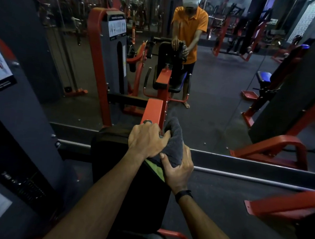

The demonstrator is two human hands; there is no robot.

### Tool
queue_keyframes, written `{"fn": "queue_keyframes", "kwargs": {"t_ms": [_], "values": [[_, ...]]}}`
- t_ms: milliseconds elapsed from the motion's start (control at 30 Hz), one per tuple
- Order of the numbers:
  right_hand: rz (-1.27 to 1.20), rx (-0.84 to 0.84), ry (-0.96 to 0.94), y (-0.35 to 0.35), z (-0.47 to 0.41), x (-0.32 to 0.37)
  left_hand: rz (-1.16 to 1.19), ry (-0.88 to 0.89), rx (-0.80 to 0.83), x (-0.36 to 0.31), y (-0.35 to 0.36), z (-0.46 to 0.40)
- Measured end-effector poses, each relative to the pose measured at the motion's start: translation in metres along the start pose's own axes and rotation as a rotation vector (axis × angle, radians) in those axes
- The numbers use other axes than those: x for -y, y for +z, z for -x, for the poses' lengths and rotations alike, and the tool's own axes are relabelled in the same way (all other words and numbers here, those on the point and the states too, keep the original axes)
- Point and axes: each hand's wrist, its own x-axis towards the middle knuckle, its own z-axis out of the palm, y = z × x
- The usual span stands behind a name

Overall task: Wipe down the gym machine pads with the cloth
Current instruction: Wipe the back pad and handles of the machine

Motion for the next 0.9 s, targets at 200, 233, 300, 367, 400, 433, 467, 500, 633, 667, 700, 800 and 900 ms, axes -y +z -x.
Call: {"fn": "queue_keyframes", "kwargs": {"t_ms": [200,233,300,367,400,433,467,500,633,667,700,800,900], "values": [[0.013,-0.008,0.005,0.0007,0.0006,-0.0001,-0.028,0.003,-0.005,0.001,0.0035,-0.0007],[0.01,-0.007,0.003,0.0007,0.0007,0.0,-0.03,0.005,-0.005,0.0009,0.0036,-0.0008],[0.001,-0.006,0.0,0.0005,0.0007,0.0007,-0.035,0.009,-0.009,0.0005,0.0031,-0.0007],[-0.001,-0.01,-0.002,0.0002,0.0007,0.0013,-0.035,0.008,-0.011,0.0005,0.0027,-0.0006],[-0.001,-0.009,-0.002,0.0,0.0009,0.0015,-0.033,0.007,-0.012,0.0003,0.0026,-0.0004],[-0.001,-0.007,-0.001,0.0002,0.0008,0.0018,-0.03,0.008,-0.012,0.0004,0.0027,-0.0005],[-0.001,-0.005,-0.001,0.0003,0.0009,0.002,-0.025,0.007,-0.012,0.0003,0.0022,-0.0003],[0.002,-0.005,-0.001,0.0004,0.0007,0.002,-0.019,0.006,-0.011,0.0001,0.0018,-0.0006],[0.008,-0.006,0.0,0.0007,0.0009,0.0028,-0.006,0.001,-0.007,0.0003,0.002,-0.0008],[0.011,-0.006,-0.002,0.0006,0.0009,0.0026,-0.005,0.0,-0.006,0.0005,0.0025,-0.001],[0.014,-0.007,-0.004,0.0007,0.001,0.0025,-0.006,0.003,-0.007,0.0009,0.0032,-0.0012],[0.018,-0.008,-0.005,0.0006,0.0011,0.0018,-0.018,0.022,-0.012,0.0013,0.0045,-0.0012],[0.012,-0.009,-0.004,0.0009,0.0007,0.0018,-0.02,0.03,-0.011,0.001,0.0044,-0.0011]]}}
